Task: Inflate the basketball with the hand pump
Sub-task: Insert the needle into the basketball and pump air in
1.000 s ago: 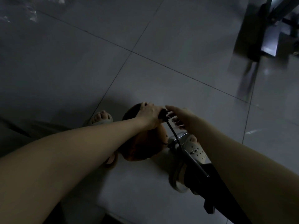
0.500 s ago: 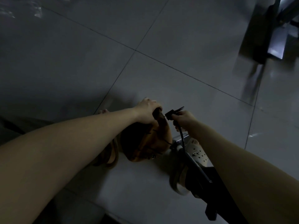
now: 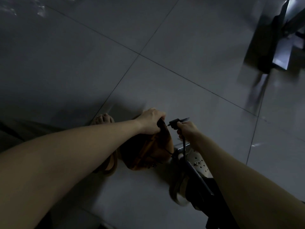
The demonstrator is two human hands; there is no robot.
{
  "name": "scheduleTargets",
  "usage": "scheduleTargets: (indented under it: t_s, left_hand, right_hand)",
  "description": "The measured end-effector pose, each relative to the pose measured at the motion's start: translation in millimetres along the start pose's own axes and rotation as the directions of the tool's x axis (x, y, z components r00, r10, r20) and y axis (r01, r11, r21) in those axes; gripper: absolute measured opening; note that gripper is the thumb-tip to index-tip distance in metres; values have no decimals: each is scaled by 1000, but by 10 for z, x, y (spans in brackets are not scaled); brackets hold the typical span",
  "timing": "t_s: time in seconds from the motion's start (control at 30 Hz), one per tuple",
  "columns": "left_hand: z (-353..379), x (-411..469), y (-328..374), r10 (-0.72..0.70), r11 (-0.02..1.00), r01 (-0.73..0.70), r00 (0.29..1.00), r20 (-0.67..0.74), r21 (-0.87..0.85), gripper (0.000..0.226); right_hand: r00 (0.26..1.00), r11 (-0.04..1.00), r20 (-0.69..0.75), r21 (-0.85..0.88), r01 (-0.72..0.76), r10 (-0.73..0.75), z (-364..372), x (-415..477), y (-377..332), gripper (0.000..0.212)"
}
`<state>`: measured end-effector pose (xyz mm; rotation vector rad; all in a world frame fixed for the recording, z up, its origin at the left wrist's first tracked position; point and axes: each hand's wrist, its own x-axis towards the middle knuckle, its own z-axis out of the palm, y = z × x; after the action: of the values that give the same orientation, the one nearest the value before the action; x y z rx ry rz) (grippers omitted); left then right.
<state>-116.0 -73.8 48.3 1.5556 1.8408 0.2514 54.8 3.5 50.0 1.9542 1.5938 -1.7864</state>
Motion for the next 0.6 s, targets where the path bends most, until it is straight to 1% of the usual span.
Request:
scheduleTargets:
  t_s: [0.1,0.2,0.3,0.43,0.47,0.6]
  left_hand:
    - [-19,-1,19,-1,1000,1,1000,8,14,18]
    - [-38,3,9,0,1000,0,1000,9,4,17]
    - [-53,3,0,-8,1000,8,1000,13,-7,18]
    - [-54,7,-17,2,1000,-2,1000,16,-4,19]
    - [-52,11,-16,5,1000,-5,1000,23,-2,19]
    - [-49,17,9,16,1000,-15,999,38,-6,19]
  right_hand:
    - [999,1000,34,7,7,-7,-15,-3,0,22]
    - [999,1000,34,-14,-6,7,-39,-24,4,26]
    - [999,1000,46,-9,18,-18,-41,-49,5,27]
    - [999,994,21,-94,48,-46,-16,-23,35,27]
    - [999,995,22,-86,47,-46,-13,-16,39,27]
    - [994,998,109,63,-8,1,-22,-80,29,27]
